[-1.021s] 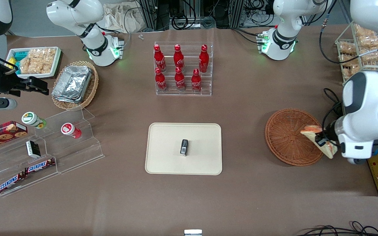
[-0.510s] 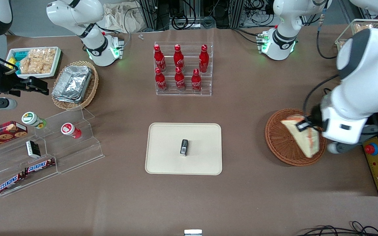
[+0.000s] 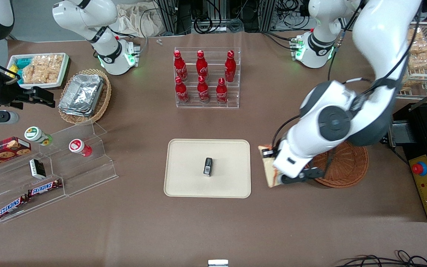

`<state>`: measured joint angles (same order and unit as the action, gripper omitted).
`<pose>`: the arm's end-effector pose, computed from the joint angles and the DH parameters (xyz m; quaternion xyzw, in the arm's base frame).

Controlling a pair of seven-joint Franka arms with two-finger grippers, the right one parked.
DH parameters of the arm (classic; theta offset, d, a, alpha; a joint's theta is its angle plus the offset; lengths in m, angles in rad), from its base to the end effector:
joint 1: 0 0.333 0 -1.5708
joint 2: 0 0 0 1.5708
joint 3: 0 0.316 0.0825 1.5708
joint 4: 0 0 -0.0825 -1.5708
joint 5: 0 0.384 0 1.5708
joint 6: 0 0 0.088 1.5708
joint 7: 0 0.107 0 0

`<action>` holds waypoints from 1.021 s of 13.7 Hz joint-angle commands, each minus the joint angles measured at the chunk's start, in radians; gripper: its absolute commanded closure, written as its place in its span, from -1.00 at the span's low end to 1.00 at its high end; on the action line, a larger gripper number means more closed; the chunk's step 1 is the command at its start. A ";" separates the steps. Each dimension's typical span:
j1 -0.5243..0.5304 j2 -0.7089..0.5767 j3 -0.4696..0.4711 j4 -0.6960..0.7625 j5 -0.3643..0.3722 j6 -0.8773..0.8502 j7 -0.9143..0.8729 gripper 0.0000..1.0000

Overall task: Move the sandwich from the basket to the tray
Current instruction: 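Carry the sandwich with the left gripper over to the cream tray, then lower the sandwich onto the tray beside the black box and open the left gripper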

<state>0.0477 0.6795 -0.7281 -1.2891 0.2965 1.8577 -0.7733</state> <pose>0.6433 -0.3249 0.4209 0.9946 0.0707 -0.0284 0.0703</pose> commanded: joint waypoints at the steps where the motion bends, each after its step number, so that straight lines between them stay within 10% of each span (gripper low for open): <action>1: -0.093 0.115 0.001 0.022 0.082 0.083 0.006 1.00; 8: -0.261 0.256 0.157 0.039 0.116 0.228 0.017 0.85; 9: -0.261 0.256 0.157 0.045 0.116 0.228 0.017 0.64; 11: -0.259 0.252 0.157 0.053 0.115 0.225 0.005 -0.99; 14: -0.252 0.216 0.157 0.083 0.115 0.209 -0.001 -1.00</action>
<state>-0.1996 0.9282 -0.5770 -1.2367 0.3954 2.0951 -0.7676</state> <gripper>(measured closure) 0.590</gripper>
